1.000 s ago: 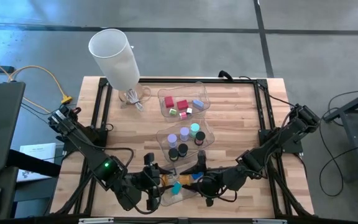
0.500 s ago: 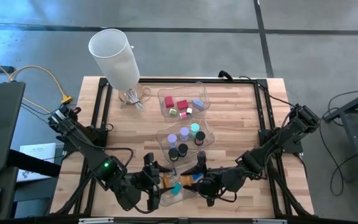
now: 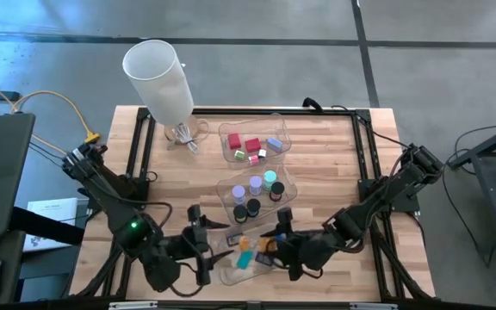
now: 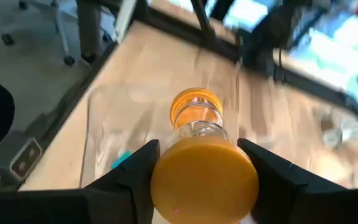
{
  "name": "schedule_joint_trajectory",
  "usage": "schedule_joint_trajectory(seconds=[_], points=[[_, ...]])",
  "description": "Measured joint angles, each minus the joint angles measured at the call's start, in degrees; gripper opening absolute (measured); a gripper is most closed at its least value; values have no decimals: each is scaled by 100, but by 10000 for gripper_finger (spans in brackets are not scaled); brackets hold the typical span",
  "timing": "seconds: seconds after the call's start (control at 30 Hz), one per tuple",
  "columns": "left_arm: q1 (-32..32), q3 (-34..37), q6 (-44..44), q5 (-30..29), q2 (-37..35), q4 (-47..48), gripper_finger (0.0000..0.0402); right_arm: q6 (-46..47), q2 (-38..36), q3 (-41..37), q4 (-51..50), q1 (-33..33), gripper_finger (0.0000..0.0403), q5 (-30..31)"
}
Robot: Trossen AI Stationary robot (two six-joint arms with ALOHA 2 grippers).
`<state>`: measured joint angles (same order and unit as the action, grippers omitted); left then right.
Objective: Pick & Place Office items
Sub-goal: Put the yellow hourglass into the middle transparent bin
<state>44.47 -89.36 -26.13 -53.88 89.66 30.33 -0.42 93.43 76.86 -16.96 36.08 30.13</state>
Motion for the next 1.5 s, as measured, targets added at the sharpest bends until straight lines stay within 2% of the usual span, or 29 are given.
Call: schedule_joint_trajectory(seconds=[0.13,0.33,0.5,0.73,1.07,1.3,1.5], points=[[26,0,-449,90,-221,750,281,749,0,20,-761,-100,184,19],[33,-1,-1363,277,-427,2145,281,1812,0,506,-2376,-434,184,-58],[33,-2,-1964,314,-432,2896,281,2232,0,952,-3394,-911,184,-863],[35,-1,-2838,319,-432,3934,281,2005,0,1034,-3838,-1591,184,-1580],[79,70,-3125,311,-432,4172,282,1387,142,1059,-3919,-2071,184,-1872],[151,70,-3139,297,-432,4168,282,1078,801,1819,-4517,-2153,184,-1916],[213,75,-3169,284,-432,4167,282,1064,1348,2494,-5234,-2149,185,-1709]])
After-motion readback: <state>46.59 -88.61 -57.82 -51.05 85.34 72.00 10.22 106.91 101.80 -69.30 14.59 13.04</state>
